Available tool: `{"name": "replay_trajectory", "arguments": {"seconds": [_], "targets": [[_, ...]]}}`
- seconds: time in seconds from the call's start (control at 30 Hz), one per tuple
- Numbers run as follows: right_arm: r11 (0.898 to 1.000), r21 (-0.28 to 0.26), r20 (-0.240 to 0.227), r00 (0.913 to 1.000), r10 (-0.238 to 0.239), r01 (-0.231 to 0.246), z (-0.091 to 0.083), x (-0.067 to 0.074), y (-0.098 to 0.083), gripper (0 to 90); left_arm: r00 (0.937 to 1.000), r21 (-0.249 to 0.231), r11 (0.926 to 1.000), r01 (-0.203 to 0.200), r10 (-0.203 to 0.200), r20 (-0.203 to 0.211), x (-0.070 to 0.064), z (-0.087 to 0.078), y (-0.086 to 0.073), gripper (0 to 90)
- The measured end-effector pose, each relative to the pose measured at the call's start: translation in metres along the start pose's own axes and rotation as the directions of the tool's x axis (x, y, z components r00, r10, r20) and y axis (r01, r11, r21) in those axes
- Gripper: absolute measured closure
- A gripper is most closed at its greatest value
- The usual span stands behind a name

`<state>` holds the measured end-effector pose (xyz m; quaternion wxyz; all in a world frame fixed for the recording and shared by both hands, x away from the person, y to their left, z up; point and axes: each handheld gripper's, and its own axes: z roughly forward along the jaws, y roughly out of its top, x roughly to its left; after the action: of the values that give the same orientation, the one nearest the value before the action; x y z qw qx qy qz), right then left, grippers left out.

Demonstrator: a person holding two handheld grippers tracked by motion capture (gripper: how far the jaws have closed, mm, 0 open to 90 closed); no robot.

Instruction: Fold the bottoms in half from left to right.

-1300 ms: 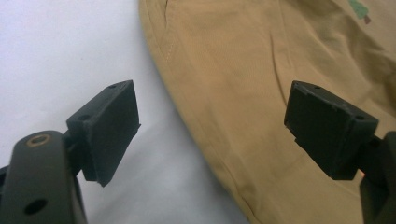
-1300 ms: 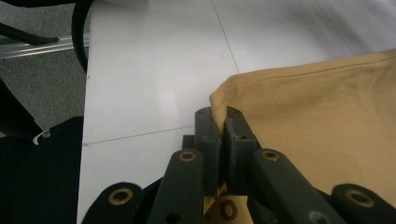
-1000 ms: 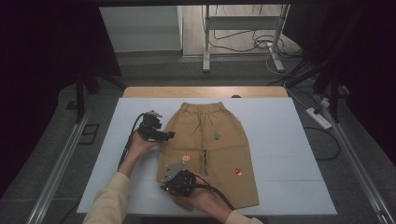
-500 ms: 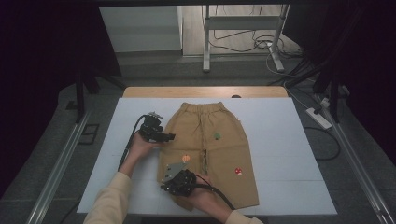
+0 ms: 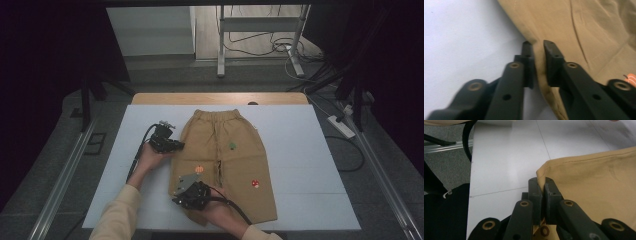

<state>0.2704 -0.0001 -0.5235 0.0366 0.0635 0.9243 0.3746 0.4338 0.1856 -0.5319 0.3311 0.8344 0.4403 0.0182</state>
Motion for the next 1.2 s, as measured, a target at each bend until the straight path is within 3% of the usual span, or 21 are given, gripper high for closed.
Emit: {"name": "replay_trajectory", "arguments": {"seconds": [0.17, 0.53, 1.2], "targets": [[1.000, -0.004, 0.000, 1.0000, 0.002, -0.002, -0.002, 0.000, 0.000, 85.3, 0.9998, -0.028, 0.9995, -0.013, 0.014, 0.011, -0.002, -0.005, 0.002, 82.4], [1.000, -0.026, -0.010, 0.9999, 0.012, -0.012, -0.009, -0.001, 0.002, 85.4, 0.9983, -0.077, 0.9969, 0.014, -0.010, 0.057, -0.001, -0.016, 0.002, 82.9], [0.999, -0.046, -0.020, 0.9996, 0.018, -0.019, -0.014, 0.000, 0.006, 85.4, 0.9979, -0.119, 0.9929, 0.007, 0.001, 0.065, -0.004, -0.029, 0.005, 83.5]]}}
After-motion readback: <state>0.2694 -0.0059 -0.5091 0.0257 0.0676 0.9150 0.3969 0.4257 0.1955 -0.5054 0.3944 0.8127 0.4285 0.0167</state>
